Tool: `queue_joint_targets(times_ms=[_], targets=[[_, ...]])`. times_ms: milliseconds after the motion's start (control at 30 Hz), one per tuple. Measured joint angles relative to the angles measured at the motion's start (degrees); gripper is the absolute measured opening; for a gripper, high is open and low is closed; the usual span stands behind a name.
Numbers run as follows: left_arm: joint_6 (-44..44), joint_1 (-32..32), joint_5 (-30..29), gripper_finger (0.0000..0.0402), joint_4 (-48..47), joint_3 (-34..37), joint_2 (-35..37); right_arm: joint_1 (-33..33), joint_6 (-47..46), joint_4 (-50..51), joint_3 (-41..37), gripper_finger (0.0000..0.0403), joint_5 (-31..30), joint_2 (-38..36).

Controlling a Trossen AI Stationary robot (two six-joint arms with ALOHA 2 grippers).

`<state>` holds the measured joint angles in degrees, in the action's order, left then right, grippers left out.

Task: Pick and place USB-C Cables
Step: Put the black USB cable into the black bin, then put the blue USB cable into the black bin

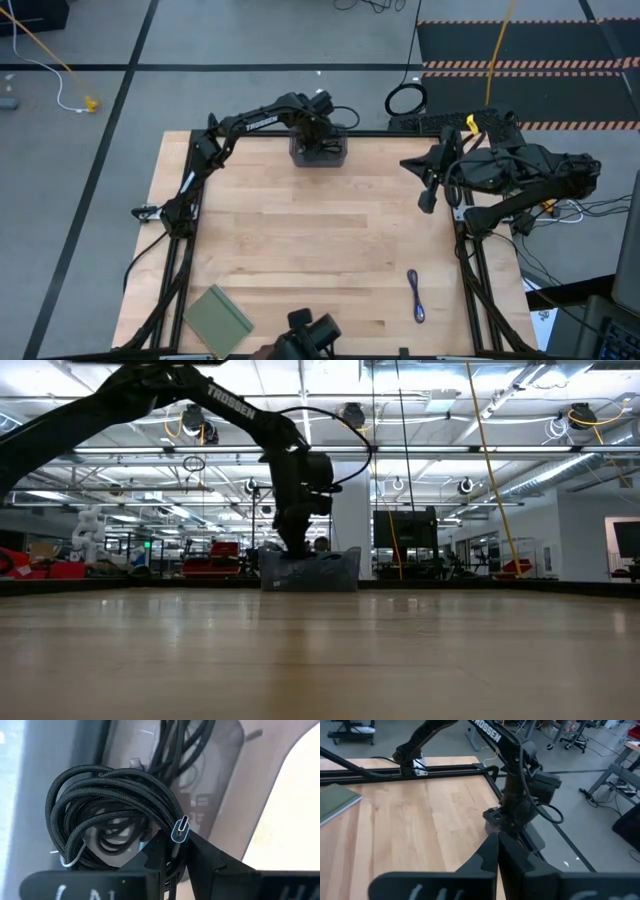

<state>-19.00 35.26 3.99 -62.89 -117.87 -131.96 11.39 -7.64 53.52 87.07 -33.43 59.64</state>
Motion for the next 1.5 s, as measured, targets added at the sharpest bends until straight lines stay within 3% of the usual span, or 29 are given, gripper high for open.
queue_joint_targets(times_ms=[167, 433, 567, 800, 1033, 1300, 1500], targets=[[0.17, 0.14, 0.70, 0.0076, 0.19, 1.41, 0.00, -2.02, 0.59, 0.00, 0.00, 0.0000, 0.02, 0.00], [4.57, 0.14, 0.48, 0.0193, 1.05, 1.41, 0.43, -4.73, 1.46, -0.07, 0.00, 0.0000, 0.20, 0.00], [7.26, 0.14, 0.46, 0.0223, -1.76, 1.41, 2.80, -5.48, 1.40, -0.07, 0.00, 0.0000, 0.33, 0.00], [10.98, -0.10, 1.05, 0.0209, -3.50, 1.39, 12.94, -6.19, 0.21, -0.09, 0.00, 0.0000, 0.42, 0.00], [13.66, -1.64, 2.63, 0.0175, -3.33, 1.30, 24.42, -6.07, -11.82, -0.07, 0.00, 0.0000, 0.82, 0.00], [15.80, -7.27, 4.13, 0.0150, -3.89, 1.30, 36.85, -6.04, -17.53, -0.07, -0.02, 0.0000, 15.46, 0.02], [17.26, -13.67, 4.13, 0.0134, -4.80, 1.30, 44.93, -6.04, -20.14, -0.14, -0.02, 0.0000, 16.17, 0.04]])
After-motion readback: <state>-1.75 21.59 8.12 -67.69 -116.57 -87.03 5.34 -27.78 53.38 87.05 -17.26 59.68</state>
